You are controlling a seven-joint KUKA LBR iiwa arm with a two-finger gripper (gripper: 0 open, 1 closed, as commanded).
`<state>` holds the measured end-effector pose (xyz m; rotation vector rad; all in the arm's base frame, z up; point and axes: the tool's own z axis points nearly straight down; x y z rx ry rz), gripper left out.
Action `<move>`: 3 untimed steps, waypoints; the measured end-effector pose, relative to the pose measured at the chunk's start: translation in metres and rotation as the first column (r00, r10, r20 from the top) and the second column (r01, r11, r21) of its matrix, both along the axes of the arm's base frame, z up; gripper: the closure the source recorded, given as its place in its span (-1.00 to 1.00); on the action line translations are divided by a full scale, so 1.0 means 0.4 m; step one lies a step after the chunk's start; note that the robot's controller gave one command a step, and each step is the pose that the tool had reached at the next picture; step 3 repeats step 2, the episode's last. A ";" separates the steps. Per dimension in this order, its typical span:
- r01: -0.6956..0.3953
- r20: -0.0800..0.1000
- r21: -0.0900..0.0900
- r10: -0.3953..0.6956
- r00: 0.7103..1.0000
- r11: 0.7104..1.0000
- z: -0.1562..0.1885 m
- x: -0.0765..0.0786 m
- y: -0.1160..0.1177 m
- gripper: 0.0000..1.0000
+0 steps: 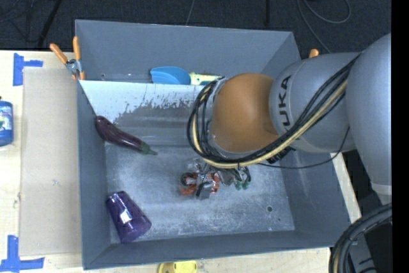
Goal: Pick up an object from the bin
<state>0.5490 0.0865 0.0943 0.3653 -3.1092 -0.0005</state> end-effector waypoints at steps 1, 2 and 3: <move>-0.001 0.008 0.001 0.001 1.000 1.000 0.056 0.005 0.002 1.00; -0.001 0.014 0.002 0.001 1.000 1.000 0.091 0.009 0.003 1.00; -0.001 0.014 0.002 0.001 1.000 1.000 0.091 0.009 0.003 1.00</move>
Offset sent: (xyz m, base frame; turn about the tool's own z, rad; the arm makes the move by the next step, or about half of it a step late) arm 0.0000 0.0000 0.0288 0.0000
